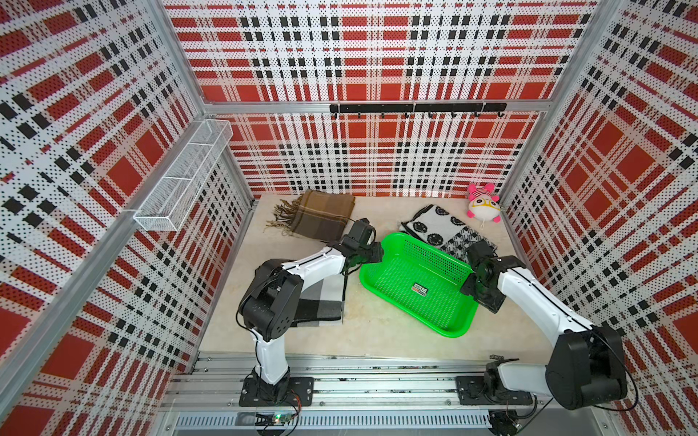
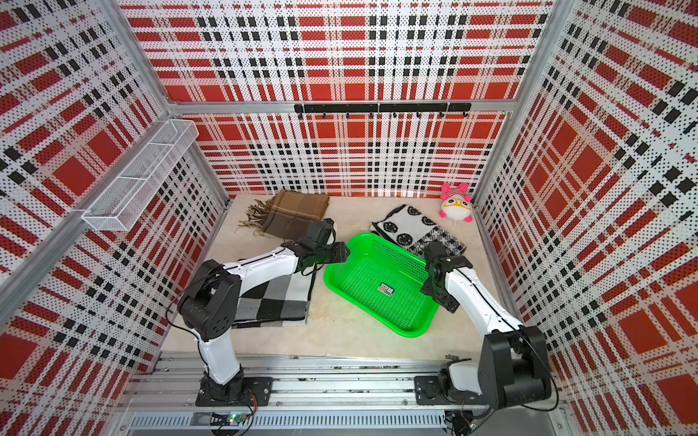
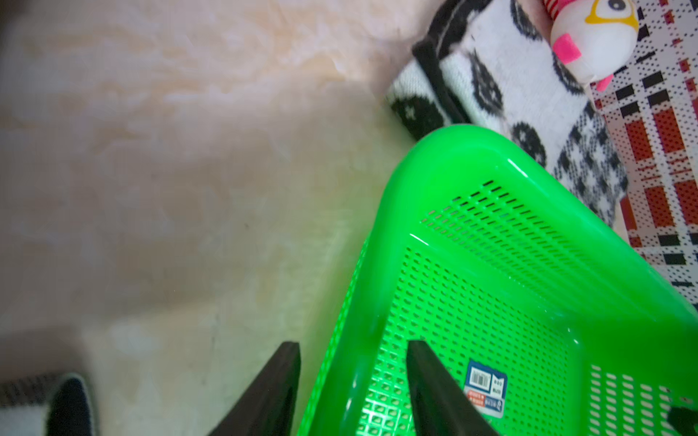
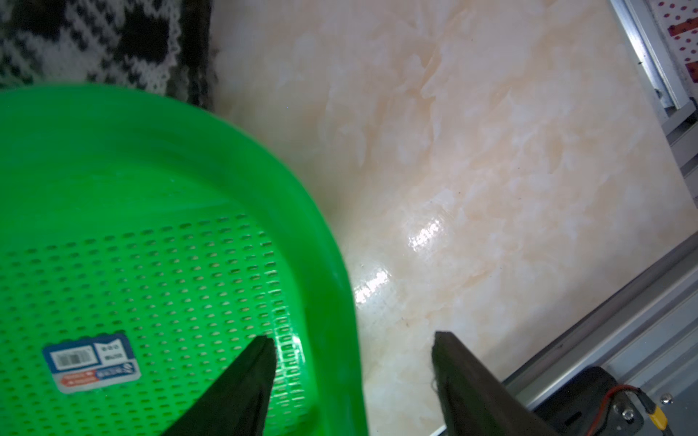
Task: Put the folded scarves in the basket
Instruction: Move the basket to the center of the board, then adjust the scarf at the center of the board.
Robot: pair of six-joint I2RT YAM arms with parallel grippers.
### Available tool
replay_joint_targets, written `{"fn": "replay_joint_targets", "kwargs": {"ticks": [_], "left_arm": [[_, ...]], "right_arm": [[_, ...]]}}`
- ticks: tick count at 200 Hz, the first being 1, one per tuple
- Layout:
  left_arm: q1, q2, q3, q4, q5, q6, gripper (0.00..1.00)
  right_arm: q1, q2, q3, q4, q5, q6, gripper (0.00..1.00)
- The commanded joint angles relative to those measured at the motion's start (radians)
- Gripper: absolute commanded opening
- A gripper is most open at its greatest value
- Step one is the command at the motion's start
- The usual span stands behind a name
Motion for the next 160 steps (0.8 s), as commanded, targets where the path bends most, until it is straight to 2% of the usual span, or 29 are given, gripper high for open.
{"fn": "replay_joint_targets", "kwargs": {"ticks": [1,30,63,98,109,133,160], "left_arm": [[-0.040,-0.069,-0.063,0.018,0.001,-0.078,0.49],[-0.051,-0.135,-0.123,0.024,-0.017,-0.152,0.46],[-0.055,-0.168,-0.161,0.028,0.021,-0.222,0.44],[-0.008,-0.256,-0.169,-0.017,-0.074,-0.263,0.76],[0.024,-0.294,-0.168,-0.041,-0.100,-0.264,0.81],[0.121,-0.362,-0.173,-0.114,-0.152,-0.253,0.80],[0.277,-0.416,-0.254,-0.152,-0.154,-0.254,0.64]], "right_arm": [[-0.057,0.036,0.040,0.039,0.010,-0.055,0.73],[-0.092,0.065,0.097,0.056,0.012,-0.093,0.73],[-0.094,0.106,0.164,0.058,0.007,-0.120,0.74],[-0.089,0.079,0.195,0.047,-0.005,-0.134,0.76],[-0.079,0.057,0.197,0.046,-0.003,-0.134,0.77],[0.023,0.007,0.250,0.019,0.062,-0.119,0.78],[0.256,0.018,0.353,0.056,0.078,-0.105,0.78]]}}
